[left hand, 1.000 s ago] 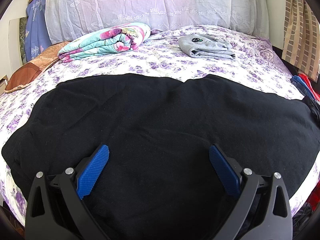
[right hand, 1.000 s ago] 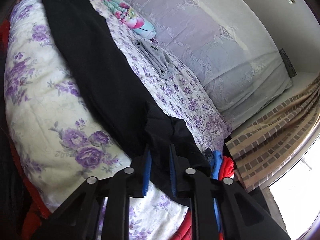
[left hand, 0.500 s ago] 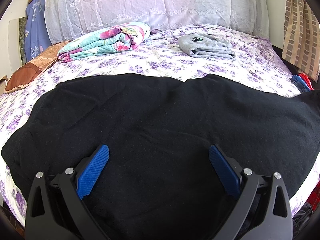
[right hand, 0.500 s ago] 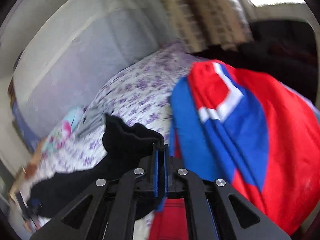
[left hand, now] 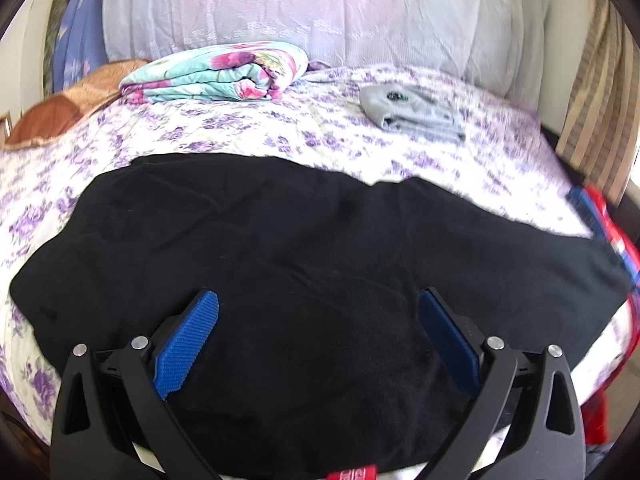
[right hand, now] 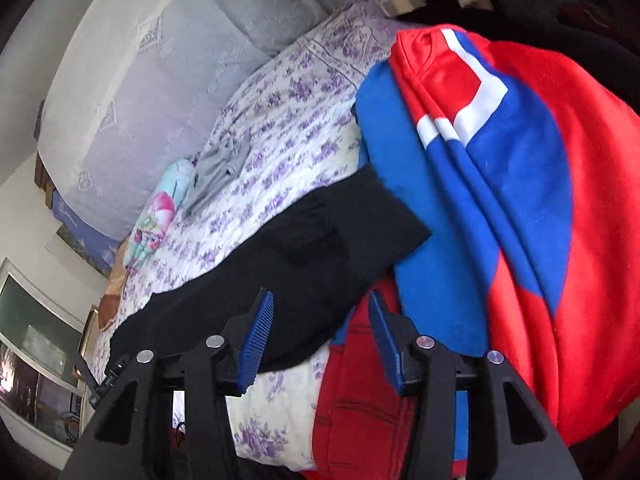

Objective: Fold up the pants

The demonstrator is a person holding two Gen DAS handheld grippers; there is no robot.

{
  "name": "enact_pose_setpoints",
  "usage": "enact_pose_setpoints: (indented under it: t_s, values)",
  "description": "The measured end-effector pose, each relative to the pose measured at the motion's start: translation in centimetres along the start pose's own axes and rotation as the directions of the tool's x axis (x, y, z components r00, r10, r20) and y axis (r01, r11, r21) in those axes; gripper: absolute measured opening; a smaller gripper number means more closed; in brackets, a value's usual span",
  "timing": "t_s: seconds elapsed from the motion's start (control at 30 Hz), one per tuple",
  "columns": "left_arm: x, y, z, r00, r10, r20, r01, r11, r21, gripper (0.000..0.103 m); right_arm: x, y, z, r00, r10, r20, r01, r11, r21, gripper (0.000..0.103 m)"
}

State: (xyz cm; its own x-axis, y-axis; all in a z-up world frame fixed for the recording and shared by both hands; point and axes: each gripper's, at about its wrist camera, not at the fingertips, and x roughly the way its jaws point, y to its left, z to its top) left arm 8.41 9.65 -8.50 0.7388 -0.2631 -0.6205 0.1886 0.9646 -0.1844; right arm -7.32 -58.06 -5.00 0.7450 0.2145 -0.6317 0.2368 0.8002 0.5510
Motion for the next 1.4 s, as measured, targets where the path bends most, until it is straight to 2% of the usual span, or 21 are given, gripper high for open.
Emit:
enact_pose_setpoints:
  t_s: [0.1, 0.27, 0.3, 0.33, 0.37, 0.4, 0.5, 0.57, 0.6, 0.67, 0.73, 0.77, 0.8, 0.83, 0.87, 0.93, 1.0, 1.1, 1.2, 1.3, 1.4]
  values:
    - [-1.7, 2.0, 0.6, 0.999, -0.031, 0.019, 0.033, 0.996, -0.079, 0.098, 1.5, -0.6, -0.6, 0.998, 0.057, -0.010, -0.056, 0.996, 0.067, 0.051]
    - [-3.0, 4.6, 1.1, 0.995, -0.080, 0.056, 0.089, 0.981, -0.172, 0.098, 2.6, -0.6, -0.8, 0.992, 0.052, 0.114, -0.066, 0.991, 0.120, 0.050]
    - [-2.8, 4.7, 1.0, 0.995, -0.081, 0.051, 0.089, 0.980, -0.176, 0.098, 2.5, -0.5, -1.0, 0.987, 0.050, 0.154, -0.069, 0.990, 0.121, 0.044]
    - [-2.6, 4.7, 0.9, 0.997, -0.072, 0.042, 0.078, 0.981, -0.177, 0.098, 2.4, -0.5, -0.9, 0.982, 0.054, 0.181, -0.076, 0.990, 0.117, 0.020]
    - [-2.4, 4.7, 0.7, 0.998, -0.055, 0.032, 0.060, 0.983, -0.171, 0.098, 2.3, -0.4, -0.8, 0.980, 0.068, 0.188, -0.089, 0.990, 0.106, 0.011]
    - [-1.9, 4.5, 0.6, 0.999, -0.033, 0.021, 0.036, 0.987, -0.157, 0.098, 2.1, -0.1, -0.6, 0.979, 0.063, 0.193, -0.082, 0.993, 0.089, 0.009]
    - [-1.3, 4.1, 0.0, 1.000, 0.019, 0.010, -0.017, 0.993, -0.113, 0.098, 2.1, -0.1, 0.1, 0.990, -0.033, 0.141, 0.029, 0.999, 0.033, 0.008]
    - [-1.0, 3.6, -0.3, 0.998, 0.055, 0.003, -0.055, 0.995, -0.078, 0.098, 2.7, -0.7, 0.1, 0.993, -0.094, 0.076, 0.094, 0.996, -0.003, 0.015]
    - [-0.9, 3.3, -0.3, 0.998, 0.070, 0.000, -0.070, 0.995, -0.065, 0.098, 2.4, -0.9, 0.0, 0.993, -0.088, 0.077, 0.090, 0.996, -0.018, 0.016]
    - [-1.3, 3.2, -0.2, 0.996, 0.085, 0.005, -0.084, 0.994, -0.067, 0.098, 0.6, -1.1, 0.4, 0.986, -0.108, 0.128, 0.108, 0.994, 0.011, 0.024]
    - [-2.5, 3.2, 0.1, 0.997, 0.069, 0.033, -0.066, 0.994, -0.092, 0.098, -2.1, 0.1, 1.0, 0.955, -0.171, 0.243, 0.175, 0.985, 0.007, 0.030]
    - [-3.1, 3.2, 0.4, 0.997, 0.055, 0.052, -0.049, 0.994, -0.100, 0.098, -3.4, 0.9, 1.1, 0.932, -0.204, 0.298, 0.213, 0.977, 0.002, 0.031]
    - [-3.5, 3.1, 0.6, 0.997, 0.042, 0.068, -0.035, 0.994, -0.105, 0.098, -4.3, 1.8, 1.1, 0.917, -0.204, 0.342, 0.221, 0.975, -0.010, 0.031]
    - [-4.0, 2.9, 0.9, 0.996, 0.022, 0.084, -0.013, 0.994, -0.105, 0.098, -4.6, 3.0, 1.2, 0.920, -0.151, 0.362, 0.178, 0.983, -0.043, 0.031]
    - [-4.1, 2.6, 1.1, 0.996, 0.005, 0.091, 0.004, 0.995, -0.099, 0.098, -4.2, 4.5, 1.3, 0.936, -0.077, 0.343, 0.113, 0.990, -0.086, 0.031]
    - [-3.7, 1.9, 1.3, 0.996, -0.023, 0.089, 0.030, 0.996, -0.079, 0.098, -1.6, 8.1, 1.5, 0.969, 0.070, 0.236, -0.028, 0.984, -0.179, 0.031]
    - [-2.6, 1.1, 1.1, 0.997, -0.028, 0.069, 0.032, 0.998, -0.057, 0.098, 2.7, 12.7, 1.5, 0.975, 0.204, 0.085, -0.176, 0.950, -0.260, 0.031]
    - [-0.6, 1.0, 0.1, 1.000, 0.003, 0.023, -0.002, 0.999, -0.045, 0.098, 10.1, 19.9, 1.6, 0.947, 0.295, -0.126, -0.320, 0.888, -0.331, 0.031]
    - [0.3, 1.7, -0.7, 1.000, 0.008, 0.018, -0.007, 0.999, -0.044, 0.098, 16.7, 26.1, 1.2, 0.911, 0.302, -0.279, -0.392, 0.843, -0.367, 0.031]
    - [0.4, 1.3, -1.2, 0.999, 0.029, 0.030, -0.029, 1.000, 0.008, 0.098, 22.8, 31.3, 1.2, 0.873, 0.289, -0.392, -0.437, 0.821, -0.368, 0.031]
    - [0.8, 0.6, -1.9, 0.996, 0.072, 0.057, -0.076, 0.994, 0.073, 0.098, 27.3, 34.9, 1.2, 0.853, 0.259, -0.453, -0.444, 0.815, -0.373, 0.030]
